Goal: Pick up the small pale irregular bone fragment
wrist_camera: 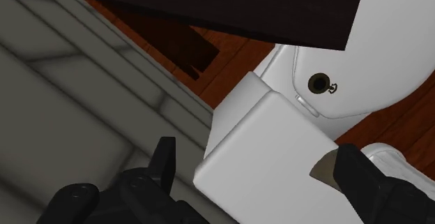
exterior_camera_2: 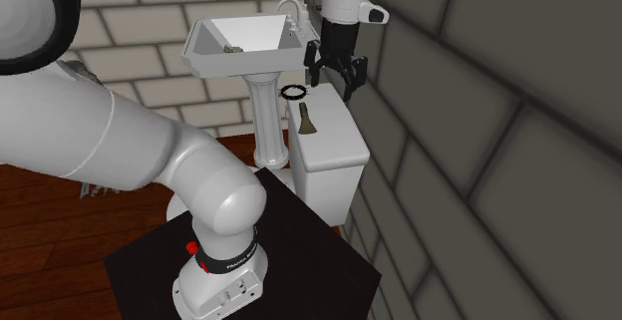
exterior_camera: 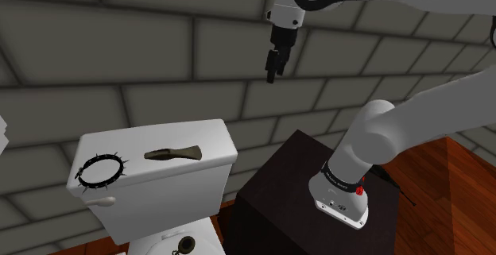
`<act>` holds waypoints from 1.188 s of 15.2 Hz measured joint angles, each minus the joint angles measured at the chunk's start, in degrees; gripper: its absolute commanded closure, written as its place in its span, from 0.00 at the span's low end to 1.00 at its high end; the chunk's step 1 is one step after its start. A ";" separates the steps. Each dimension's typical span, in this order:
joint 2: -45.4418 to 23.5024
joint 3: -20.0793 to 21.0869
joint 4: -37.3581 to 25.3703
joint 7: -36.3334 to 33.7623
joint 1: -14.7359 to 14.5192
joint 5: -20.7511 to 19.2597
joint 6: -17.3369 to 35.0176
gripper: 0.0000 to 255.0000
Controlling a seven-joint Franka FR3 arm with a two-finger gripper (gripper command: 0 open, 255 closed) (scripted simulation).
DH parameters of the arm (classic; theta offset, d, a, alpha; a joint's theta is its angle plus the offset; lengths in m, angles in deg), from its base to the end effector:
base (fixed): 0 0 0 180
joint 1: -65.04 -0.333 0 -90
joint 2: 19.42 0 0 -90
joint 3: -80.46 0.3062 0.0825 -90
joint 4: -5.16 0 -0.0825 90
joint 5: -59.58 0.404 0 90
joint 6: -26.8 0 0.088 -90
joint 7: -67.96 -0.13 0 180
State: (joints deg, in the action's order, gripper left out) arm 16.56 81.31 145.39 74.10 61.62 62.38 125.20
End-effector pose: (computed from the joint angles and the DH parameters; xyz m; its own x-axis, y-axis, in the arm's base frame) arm 0.3716 0.0336 0.4715 0.9807 0.1696 -0.0974 0.1654 -0.9850 -0.0493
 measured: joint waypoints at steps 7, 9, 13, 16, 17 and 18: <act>-11.35 3.35 -0.94 3.79 -4.11 0.51 11.27 0.00; -15.72 4.22 -2.54 4.96 -5.02 0.28 14.32 0.00; -23.54 6.40 -4.84 6.52 -6.96 -0.37 20.25 0.00; -28.76 7.72 -6.87 7.87 -8.11 -1.43 23.77 0.00; -31.07 8.29 -8.17 7.99 -8.58 -1.89 24.88 0.00; -33.19 8.87 -9.32 8.06 -9.08 -2.42 25.93 0.00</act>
State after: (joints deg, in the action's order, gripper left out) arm -16.63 90.18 136.08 82.17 52.54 59.96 151.13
